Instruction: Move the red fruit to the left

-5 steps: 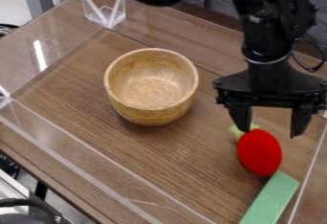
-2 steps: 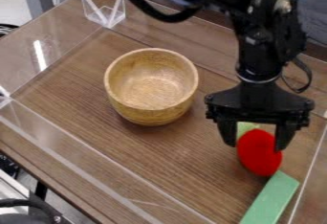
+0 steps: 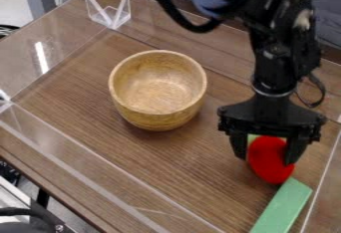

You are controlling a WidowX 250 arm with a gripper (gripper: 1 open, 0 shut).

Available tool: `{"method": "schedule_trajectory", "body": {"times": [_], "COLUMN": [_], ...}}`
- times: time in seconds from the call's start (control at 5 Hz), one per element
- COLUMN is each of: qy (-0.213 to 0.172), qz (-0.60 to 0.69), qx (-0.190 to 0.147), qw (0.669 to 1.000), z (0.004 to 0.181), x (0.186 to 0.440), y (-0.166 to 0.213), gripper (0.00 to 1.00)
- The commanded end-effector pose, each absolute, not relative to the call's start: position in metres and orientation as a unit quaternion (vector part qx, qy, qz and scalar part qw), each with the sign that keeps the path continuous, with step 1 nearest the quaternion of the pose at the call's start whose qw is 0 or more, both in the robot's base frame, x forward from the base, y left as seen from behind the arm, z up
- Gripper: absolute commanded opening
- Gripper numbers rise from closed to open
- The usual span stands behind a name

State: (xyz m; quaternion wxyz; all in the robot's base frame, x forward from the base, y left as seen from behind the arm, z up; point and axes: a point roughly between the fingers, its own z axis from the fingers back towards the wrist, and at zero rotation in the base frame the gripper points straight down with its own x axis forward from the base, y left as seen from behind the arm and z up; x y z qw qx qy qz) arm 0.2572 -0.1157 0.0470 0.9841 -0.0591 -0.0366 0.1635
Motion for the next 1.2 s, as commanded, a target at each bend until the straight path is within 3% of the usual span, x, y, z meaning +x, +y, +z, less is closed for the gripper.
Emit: {"method": "schedule_trajectory", "body": {"times": [0.0, 0.4, 0.8, 1.0], "qy": [-0.053, -0.065, -0.077, -0.079], "qz": [0.148, 0.073, 0.12, 0.124], "qx": [-0.066, -0.079, -0.076, -0.075], "qw": [0.985, 0.992, 0.987, 0.986], "z": [0.048, 0.053, 0.065, 0.064], "x": [0.27, 0.283, 0.291, 0.302], "y": [-0.124, -0.132, -0.084, -0.096], "gripper": [0.0, 0.0, 0.0, 0.0]}}
